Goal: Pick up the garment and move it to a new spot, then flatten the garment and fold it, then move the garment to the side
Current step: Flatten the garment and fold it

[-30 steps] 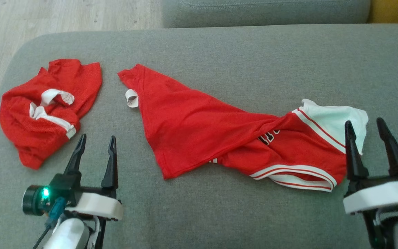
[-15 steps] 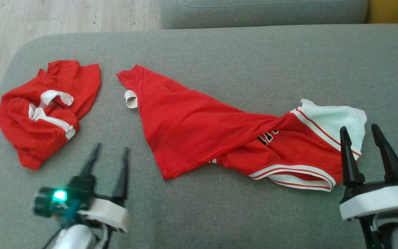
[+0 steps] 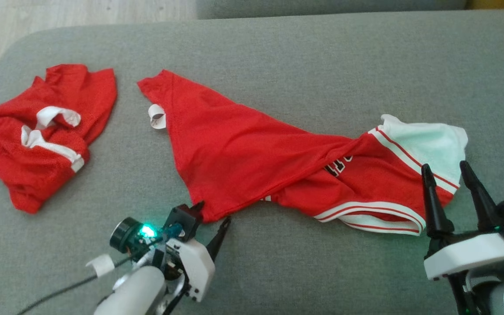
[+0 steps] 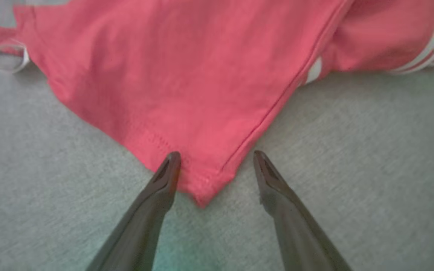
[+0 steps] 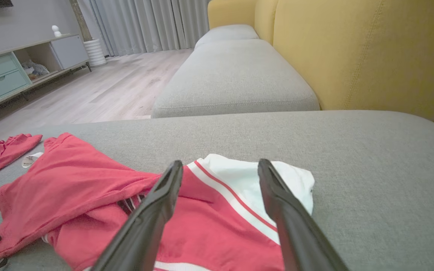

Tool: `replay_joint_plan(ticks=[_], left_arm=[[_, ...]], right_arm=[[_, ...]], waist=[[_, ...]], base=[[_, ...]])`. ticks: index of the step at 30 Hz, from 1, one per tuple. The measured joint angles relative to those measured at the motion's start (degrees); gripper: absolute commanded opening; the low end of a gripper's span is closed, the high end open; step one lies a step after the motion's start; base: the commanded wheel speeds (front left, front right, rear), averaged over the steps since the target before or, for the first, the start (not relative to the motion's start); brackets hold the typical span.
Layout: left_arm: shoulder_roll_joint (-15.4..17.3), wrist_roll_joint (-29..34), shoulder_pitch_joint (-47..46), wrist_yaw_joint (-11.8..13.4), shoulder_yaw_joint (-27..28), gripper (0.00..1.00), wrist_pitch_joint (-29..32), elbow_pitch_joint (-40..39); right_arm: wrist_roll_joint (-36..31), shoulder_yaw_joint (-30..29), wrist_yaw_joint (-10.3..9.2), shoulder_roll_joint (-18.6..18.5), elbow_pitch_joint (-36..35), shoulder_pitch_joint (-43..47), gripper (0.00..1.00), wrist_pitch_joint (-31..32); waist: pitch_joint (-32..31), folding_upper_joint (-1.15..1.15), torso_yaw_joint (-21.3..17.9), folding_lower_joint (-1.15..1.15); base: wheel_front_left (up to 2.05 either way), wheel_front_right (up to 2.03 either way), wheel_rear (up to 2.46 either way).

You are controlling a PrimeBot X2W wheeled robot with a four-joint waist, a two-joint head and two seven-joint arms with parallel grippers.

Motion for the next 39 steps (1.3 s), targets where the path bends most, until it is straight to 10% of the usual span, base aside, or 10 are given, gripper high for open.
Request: replay_joint_plan(ticks=[5,6,7,23,37,39], left_arm=[[-0.7,-0.8,-3.7,-2.1,-0.9,1.0,4.4,5.3],[-0.8,-0.9,-4.4,-2.3,-1.0,0.28,4.7,5.7],[-0.9,-0.9,-5.1,-2.4,-1.0,0.0,5.1,6.1],[-0.9,-0.6,-7.3,-0.8,-1.1,0.0,2.8,3.9],[-1.6,-0.5,-9.3,0.9,-0.8,0.0,-0.9,0.6],[-1.5,-0.7,-9.3,1.7,-0.1,0.0,-1.5,0.5]], right_arm=[[0.3,-0.1,0.0,0.0,1.5,-0.1,1.0,0.9],[0.3,-0.2,0.0,0.0,1.7,-0.2,1.0,1.1],[0.4,-0.4,0.0,0.0,2.0,-0.4,1.0,1.3],[5.1,-5.3,0.0,-9.8,23.2,-15.3,1.0,4.0],[15.2,8.1,0.0,-20.4,42.0,-33.5,1.0,17.8],[17.3,8.9,0.0,-21.0,42.2,-34.1,0.01,20.0]], waist=[[1.2,0.0,-1.0,0.0],[1.3,0.0,-1.1,0.0],[1.5,0.0,-1.2,-0.01],[5.0,0.0,0.1,0.0],[9.9,0.0,2.8,0.0],[9.7,0.0,2.9,0.0]], base=[[0.0,0.0,0.0],[0.0,0.0,0.0],[0.0,0.0,0.0],[0.0,0.0,0.0],[0.0,0.0,0.0],[0.0,0.0,0.0]])
